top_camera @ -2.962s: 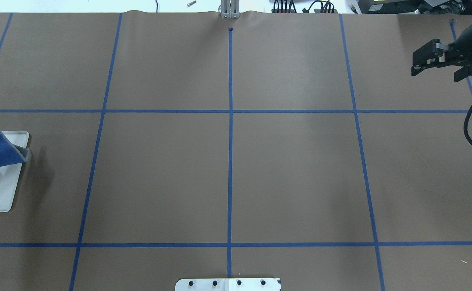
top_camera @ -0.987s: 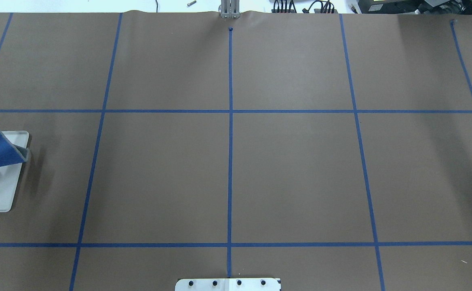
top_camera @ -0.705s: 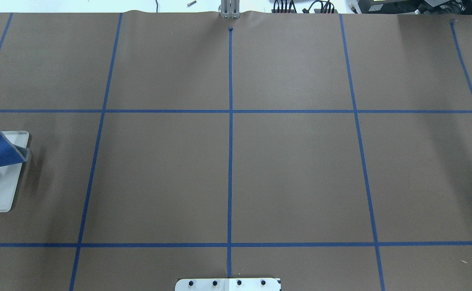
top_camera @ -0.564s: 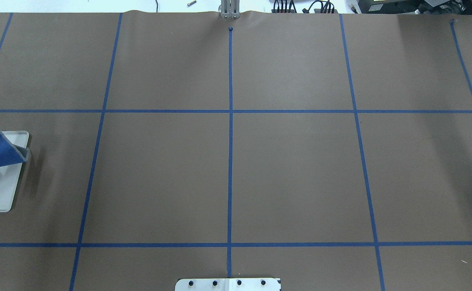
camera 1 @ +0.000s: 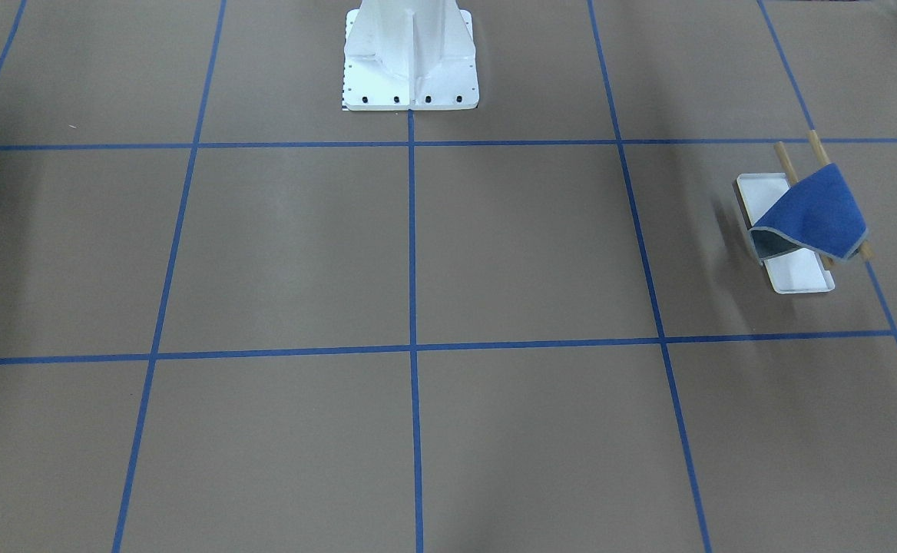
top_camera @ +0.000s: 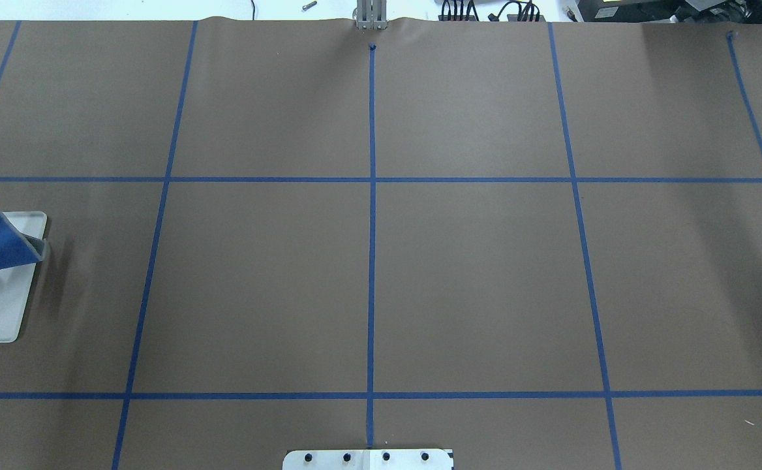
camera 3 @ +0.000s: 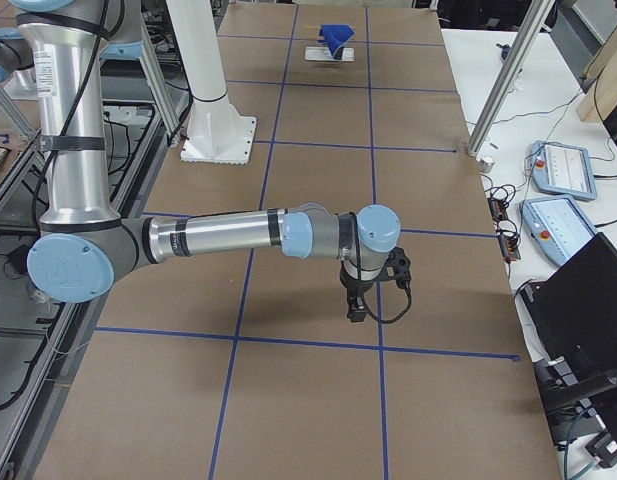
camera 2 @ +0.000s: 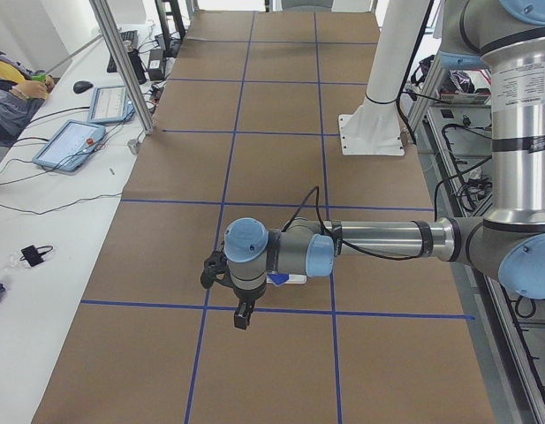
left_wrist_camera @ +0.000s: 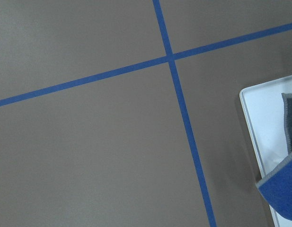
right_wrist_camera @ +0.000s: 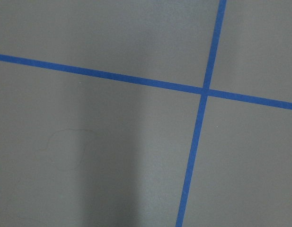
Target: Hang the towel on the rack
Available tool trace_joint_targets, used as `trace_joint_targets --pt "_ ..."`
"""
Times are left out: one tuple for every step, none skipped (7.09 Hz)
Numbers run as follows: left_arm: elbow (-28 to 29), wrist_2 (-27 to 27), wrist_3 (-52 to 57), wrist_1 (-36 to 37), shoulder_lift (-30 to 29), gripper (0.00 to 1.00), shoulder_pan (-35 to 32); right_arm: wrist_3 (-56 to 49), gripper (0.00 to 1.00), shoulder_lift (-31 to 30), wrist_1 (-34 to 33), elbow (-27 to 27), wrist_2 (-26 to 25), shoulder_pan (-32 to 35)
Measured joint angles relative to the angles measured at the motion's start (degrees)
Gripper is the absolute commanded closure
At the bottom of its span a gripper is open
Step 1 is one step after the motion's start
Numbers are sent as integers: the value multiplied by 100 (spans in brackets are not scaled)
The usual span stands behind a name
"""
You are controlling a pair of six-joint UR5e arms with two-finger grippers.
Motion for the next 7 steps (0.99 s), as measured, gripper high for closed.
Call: trace_joint_targets --pt "-69 -111 -8 4 0 2 -3 -7 0 -12 48 21 -9 9" --pt "-126 -177 -13 2 19 2 -5 -13 0 -32 74 13 -20 20" --pt "-197 -190 -12 5 22 2 -4 -20 0 -45 85 -27 -32 24" --pt "-231 -176 -9 8 0 2 -3 -4 0 -28 89 -88 -34 26" --pt "-263 -168 -12 9 -30 2 -1 12 0 7 93 -156 -27 28" --pt "-320 -170 -19 11 -47 2 -1 16 0 24 101 -175 -10 27" --pt "-332 -168 -27 13 -54 2 -1 14 0 29 150 -172 14 21"
